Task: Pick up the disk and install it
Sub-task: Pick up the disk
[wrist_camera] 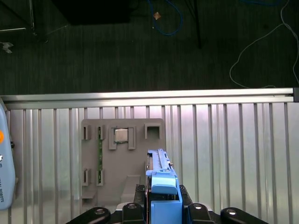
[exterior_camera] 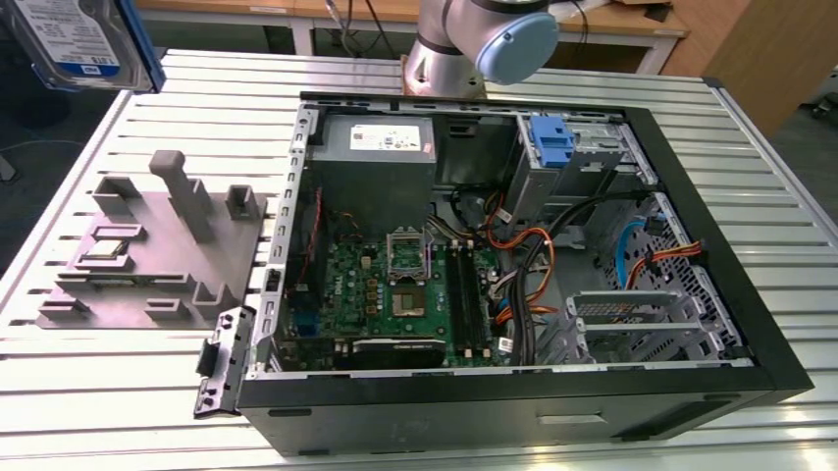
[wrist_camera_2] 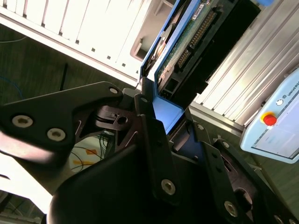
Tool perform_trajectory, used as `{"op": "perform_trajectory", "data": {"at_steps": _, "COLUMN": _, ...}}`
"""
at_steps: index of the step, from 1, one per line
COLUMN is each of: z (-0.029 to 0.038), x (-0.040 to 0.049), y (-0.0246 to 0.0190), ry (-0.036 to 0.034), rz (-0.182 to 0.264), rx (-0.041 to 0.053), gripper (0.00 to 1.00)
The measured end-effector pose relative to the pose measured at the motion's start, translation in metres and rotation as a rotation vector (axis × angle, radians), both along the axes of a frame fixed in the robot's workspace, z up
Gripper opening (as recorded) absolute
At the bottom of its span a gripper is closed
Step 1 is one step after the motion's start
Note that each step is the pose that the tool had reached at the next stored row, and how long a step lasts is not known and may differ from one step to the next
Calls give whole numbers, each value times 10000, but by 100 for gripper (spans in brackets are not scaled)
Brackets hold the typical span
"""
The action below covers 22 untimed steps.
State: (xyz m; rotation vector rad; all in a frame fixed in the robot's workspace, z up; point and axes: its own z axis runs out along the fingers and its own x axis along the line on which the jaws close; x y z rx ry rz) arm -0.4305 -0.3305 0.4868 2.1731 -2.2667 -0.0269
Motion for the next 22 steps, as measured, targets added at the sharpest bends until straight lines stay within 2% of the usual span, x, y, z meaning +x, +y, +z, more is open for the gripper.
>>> {"op": "perform_trajectory", "data": {"at_steps": 12, "z": 0, "x": 146, "y": 0, "ry": 0, "rz": 0, "rx": 0, "gripper": 36}}
{"op": "perform_trajectory", "data": {"at_steps": 22, "z": 0, "x": 175, "y": 0, "ry": 1, "rz": -1, "rx": 0, "gripper": 36}}
